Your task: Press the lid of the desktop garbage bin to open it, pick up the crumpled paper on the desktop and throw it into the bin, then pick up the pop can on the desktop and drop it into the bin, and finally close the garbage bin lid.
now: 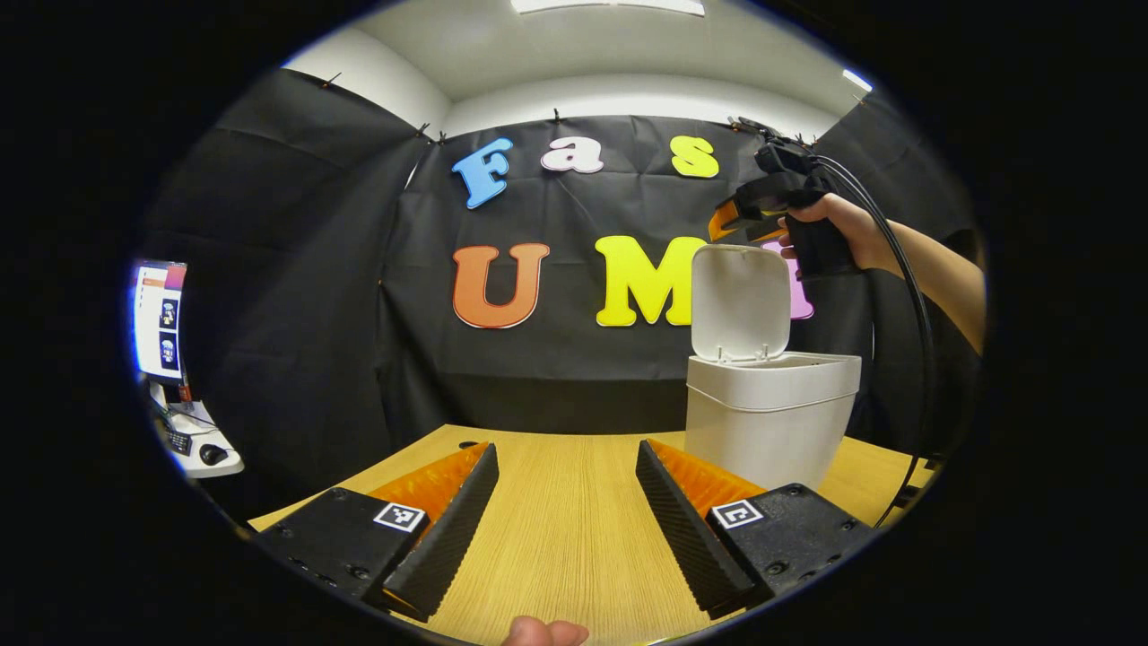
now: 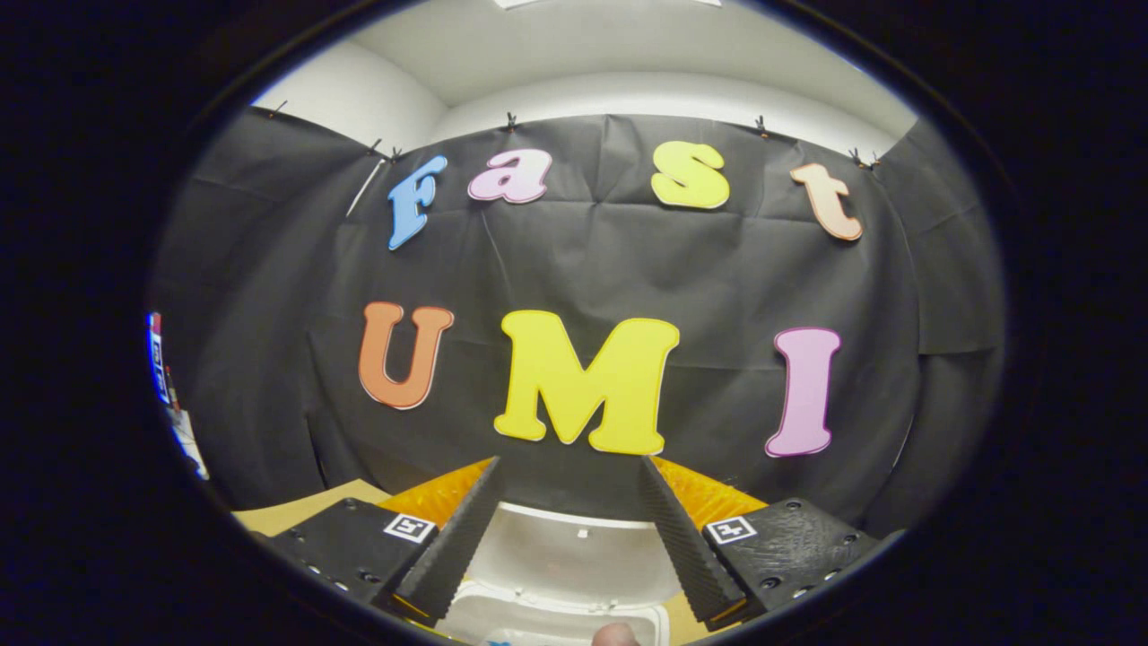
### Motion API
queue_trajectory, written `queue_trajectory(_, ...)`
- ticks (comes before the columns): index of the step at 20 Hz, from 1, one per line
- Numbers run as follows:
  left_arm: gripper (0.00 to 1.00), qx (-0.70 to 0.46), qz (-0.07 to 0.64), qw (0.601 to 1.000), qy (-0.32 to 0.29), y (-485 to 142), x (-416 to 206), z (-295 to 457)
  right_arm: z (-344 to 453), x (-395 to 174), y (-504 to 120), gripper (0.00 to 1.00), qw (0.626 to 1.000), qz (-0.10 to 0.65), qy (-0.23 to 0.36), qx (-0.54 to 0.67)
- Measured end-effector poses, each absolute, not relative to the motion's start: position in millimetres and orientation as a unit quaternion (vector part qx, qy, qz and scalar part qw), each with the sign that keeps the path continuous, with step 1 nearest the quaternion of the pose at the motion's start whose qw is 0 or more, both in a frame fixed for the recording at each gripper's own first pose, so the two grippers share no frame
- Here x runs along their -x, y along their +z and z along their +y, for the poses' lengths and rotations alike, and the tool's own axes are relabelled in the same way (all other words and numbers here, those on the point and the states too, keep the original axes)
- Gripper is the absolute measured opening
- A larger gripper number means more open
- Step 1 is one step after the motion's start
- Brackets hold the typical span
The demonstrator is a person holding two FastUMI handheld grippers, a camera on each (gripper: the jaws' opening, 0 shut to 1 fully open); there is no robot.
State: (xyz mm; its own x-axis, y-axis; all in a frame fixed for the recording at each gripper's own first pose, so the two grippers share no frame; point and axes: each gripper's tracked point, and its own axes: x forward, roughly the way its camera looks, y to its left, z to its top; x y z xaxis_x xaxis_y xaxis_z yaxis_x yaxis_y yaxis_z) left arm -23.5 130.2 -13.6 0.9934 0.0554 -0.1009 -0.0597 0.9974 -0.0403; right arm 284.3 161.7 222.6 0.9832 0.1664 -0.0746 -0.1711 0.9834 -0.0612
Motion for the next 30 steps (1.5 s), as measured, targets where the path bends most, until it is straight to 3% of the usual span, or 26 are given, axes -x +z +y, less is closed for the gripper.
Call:
queue_trajectory(10,1.0,0.019,0.06,0.998,0.026,-20.1,21.3,128.1,156.0,-283.2,209.3,0.94,0.993,0.065,0.094,0.001)
queue_trajectory(16,1.0,0.016,0.047,0.999,0.016,-12.7,23.3,116.0,155.1,-247.5,203.2,0.98,0.991,0.076,0.108,0.003)
queue_trajectory(18,0.99,0.021,0.043,0.999,0.01,-9.8,24.8,110.2,155.8,-231.3,197.1,0.92,0.99,0.077,0.114,-0.006)
queue_trajectory(20,0.99,0.022,0.041,0.999,0.006,-7.8,25.7,104.6,158.2,-216.2,185.8,0.96,0.989,0.086,0.122,-0.011)
queue_trajectory(21,0.99,0.02,0.038,0.999,0.007,-5.8,26.5,103.9,158.7,-209.4,177.1,0.92,0.988,0.095,0.125,-0.01)
queue_trajectory(30,0.99,0.031,0.02,0.999,0.028,3.9,29.6,109.3,156.5,-154.6,126.7,0.92,0.983,0.121,0.135,-0.008)
